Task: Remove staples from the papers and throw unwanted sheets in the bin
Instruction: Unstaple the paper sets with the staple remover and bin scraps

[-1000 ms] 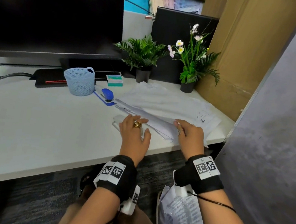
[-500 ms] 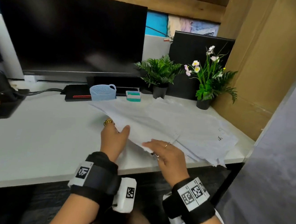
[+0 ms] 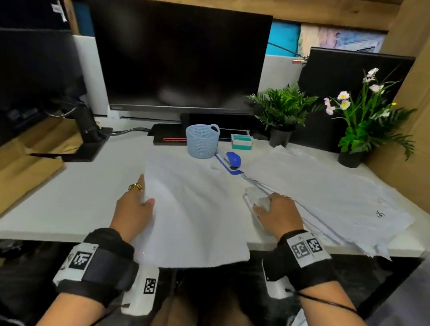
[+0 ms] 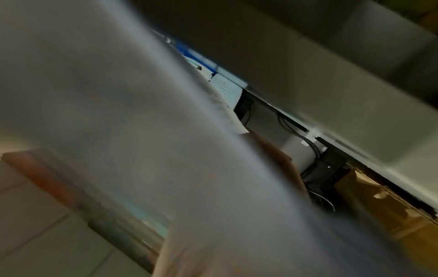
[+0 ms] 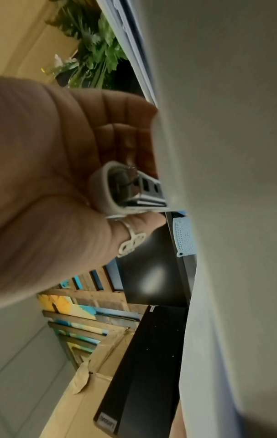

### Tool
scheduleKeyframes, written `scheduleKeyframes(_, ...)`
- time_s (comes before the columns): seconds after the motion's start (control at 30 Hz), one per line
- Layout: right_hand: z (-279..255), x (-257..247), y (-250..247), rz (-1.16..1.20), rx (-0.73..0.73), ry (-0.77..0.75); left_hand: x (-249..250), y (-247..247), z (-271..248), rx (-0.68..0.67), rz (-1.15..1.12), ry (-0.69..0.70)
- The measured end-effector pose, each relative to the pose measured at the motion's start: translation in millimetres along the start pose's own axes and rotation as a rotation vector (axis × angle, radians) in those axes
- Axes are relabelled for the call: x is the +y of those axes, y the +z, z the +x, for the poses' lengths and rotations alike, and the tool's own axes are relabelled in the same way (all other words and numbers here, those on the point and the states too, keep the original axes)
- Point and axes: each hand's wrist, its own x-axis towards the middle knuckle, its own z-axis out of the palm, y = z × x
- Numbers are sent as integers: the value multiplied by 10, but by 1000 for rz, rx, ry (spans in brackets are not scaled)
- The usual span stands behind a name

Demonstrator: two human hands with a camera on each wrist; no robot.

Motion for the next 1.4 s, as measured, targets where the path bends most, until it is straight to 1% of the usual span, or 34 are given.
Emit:
scheduleKeyframes(0.1, 58, -102, -48, -31, -90, 79, -36, -117, -72, -61, 136, -22)
scheduleKeyframes(0.17, 89, -121, -124, -1, -142, 109, -42, -140, -104, -67, 158, -16)
scheduleKeyframes(0.2, 100, -119, -173, 48, -144, 125, -52, -144, -114, -60, 155, -18)
scheduleKeyframes(0.23, 117, -104, -218, 142, -139, 142, -57, -141, -129, -48, 151, -21)
scheduleKeyframes(0.3, 133, -50, -279, 500, -114, 176, -76, -104, -157, -43, 161, -12)
scheduleKeyframes(0.33, 110, -51, -301, 693, -115, 203, -90, -78, -165, -58, 187, -1)
scheduleKeyframes(0.4, 31, -79, -341, 965, -143, 237, -105, -17, -188, -104, 259, 42)
scheduleKeyframes(0.53, -115, -167, -383, 1332, -215, 293, -48, 91, -222, -171, 333, 127)
scheduleKeyframes(0.6, -193, -197, -381, 1484, -251, 369, 22, 162, -232, -200, 359, 173)
scheduleKeyframes(0.67, -272, -213, -341, 1615, -307, 451, 103, 237, -237, -232, 411, 252)
scheduleKeyframes(0.73, -353, -219, -289, 1652, -372, 464, 197, 304, -248, -226, 483, 337)
scheduleKeyframes(0.77, -387, -218, -263, 1653, -395, 457, 233, 338, -252, -197, 494, 373)
scheduleKeyframes(0.8, -416, -218, -249, 1658, -414, 441, 261, 367, -260, -165, 482, 398)
scheduleKeyframes(0.87, -491, -238, -265, 1699, -424, 404, 299, 408, -281, -117, 398, 403)
scheduleKeyframes(0.93, -535, -255, -297, 1798, -379, 358, 314, 430, -315, -108, 308, 394)
scheduleKeyframes(0.97, -547, -263, -306, 1833, -341, 324, 321, 435, -335, -109, 300, 407)
scheduleKeyframes(1.07, -562, -265, -326, 1848, -225, 241, 348, 439, -401, -111, 308, 465)
scheduleKeyframes(1.13, -565, -272, -331, 1867, -195, 215, 389, 439, -448, -132, 306, 512)
scheduleKeyframes(1.23, -568, -294, -317, 1920, -157, 158, 489, 451, -568, -167, 360, 569)
scheduleKeyframes(1.33, -600, -331, -315, 1860, -91, 11, 620, 440, -687, -237, 415, 547)
scheduleKeyframes(1.4, -635, -375, -316, 1793, -68, -20, 698, 441, -741, -276, 485, 557)
